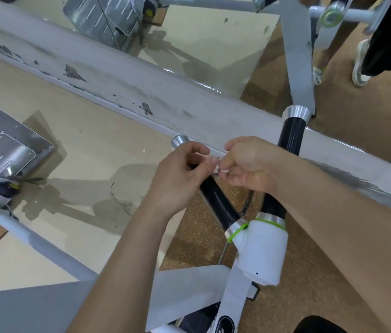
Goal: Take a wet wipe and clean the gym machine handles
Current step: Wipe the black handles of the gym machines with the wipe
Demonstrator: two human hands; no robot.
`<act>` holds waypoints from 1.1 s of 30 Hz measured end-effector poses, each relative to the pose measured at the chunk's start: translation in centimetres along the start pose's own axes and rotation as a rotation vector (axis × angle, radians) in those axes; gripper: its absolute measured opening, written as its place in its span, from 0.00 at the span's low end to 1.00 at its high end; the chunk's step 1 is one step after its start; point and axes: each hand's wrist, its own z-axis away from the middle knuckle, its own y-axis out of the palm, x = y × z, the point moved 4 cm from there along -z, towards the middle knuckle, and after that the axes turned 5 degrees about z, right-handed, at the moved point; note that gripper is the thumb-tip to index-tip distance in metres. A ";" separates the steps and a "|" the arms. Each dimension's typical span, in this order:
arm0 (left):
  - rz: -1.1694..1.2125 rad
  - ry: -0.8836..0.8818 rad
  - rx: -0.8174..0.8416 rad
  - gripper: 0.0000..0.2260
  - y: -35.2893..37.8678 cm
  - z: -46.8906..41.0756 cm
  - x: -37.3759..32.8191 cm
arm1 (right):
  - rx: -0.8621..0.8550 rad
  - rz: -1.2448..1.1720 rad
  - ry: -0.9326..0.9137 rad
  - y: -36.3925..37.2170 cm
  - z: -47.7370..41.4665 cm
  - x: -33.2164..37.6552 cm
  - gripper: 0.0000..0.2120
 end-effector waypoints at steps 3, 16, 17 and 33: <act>-0.124 0.028 0.082 0.03 0.1 -1.2 -0.2 | -0.077 0.156 -0.036 0.0 -0.6 -0.1 0.13; 0.380 -0.211 -0.199 0.22 0.4 3.3 3.9 | -0.186 0.478 -0.164 0.5 -1.8 -0.1 0.03; 0.443 -0.209 -0.185 0.23 0.8 3.6 4.0 | -0.247 0.439 -0.183 0.5 -2.1 -0.2 0.03; 0.354 -0.141 -0.213 0.26 0.1 2.3 3.4 | -0.139 0.642 -0.195 0.7 -2.9 1.4 0.05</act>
